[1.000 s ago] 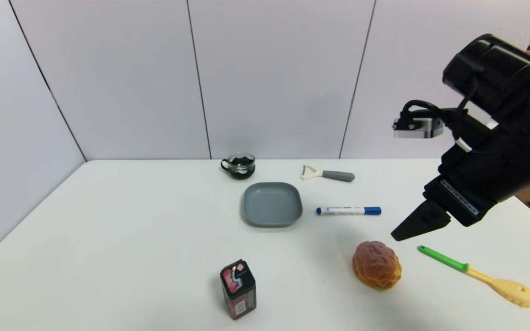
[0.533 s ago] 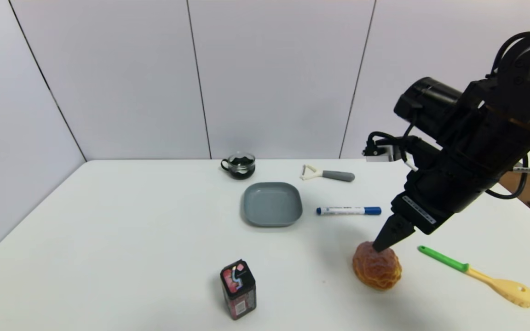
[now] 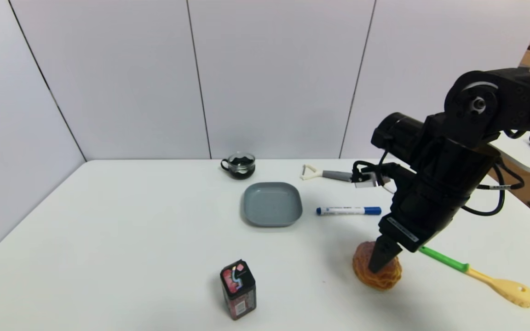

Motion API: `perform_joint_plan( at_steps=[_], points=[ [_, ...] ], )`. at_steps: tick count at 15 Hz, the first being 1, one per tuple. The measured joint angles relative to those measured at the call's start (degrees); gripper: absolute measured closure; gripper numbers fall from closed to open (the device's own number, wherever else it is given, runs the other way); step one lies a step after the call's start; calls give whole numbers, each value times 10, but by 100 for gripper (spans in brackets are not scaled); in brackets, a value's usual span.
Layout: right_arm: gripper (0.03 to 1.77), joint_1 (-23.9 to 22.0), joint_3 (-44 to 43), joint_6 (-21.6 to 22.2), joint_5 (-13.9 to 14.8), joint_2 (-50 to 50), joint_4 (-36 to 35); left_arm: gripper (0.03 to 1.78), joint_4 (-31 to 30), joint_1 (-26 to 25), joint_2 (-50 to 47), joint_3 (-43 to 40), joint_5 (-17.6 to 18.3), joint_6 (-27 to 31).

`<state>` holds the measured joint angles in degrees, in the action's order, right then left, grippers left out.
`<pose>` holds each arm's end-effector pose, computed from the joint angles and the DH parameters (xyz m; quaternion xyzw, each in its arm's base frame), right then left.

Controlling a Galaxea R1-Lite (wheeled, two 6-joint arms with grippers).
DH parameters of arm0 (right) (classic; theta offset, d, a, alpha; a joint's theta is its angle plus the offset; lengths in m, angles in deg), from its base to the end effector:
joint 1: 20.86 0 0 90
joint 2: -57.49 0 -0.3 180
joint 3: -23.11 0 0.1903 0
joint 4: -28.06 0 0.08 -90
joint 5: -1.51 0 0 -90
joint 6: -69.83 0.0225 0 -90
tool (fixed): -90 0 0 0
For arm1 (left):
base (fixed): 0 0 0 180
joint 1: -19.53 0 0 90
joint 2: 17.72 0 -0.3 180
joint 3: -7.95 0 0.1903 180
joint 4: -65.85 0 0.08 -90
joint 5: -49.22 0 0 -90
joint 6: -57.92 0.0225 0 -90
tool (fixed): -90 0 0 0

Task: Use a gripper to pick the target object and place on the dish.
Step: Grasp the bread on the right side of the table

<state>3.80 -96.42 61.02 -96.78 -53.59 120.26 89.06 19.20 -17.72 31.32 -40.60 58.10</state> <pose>0.2779 0.1312 0.2062 -0.1496 0.6425 0.2613 0.7046 -0.0228 -0.0002 0.0758 0.0016 -0.0014 0.0013 1.0000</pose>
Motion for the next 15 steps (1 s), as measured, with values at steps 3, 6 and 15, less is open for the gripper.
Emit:
perform_joint_plan(
  at_steps=[3, 6, 15],
  points=[
    [9, 2, 3, -1, -3, -16, -2, 12, 0, 0, 0, 0, 0, 0],
    [9, 7, 4, -1, -3, -33, -12, 12, 0, 0, 0, 0, 0, 0],
    [9, 12, 4, -4, 31, -68, -30, 12, 0, 0, 0, 0, 0, 0]
  ],
)
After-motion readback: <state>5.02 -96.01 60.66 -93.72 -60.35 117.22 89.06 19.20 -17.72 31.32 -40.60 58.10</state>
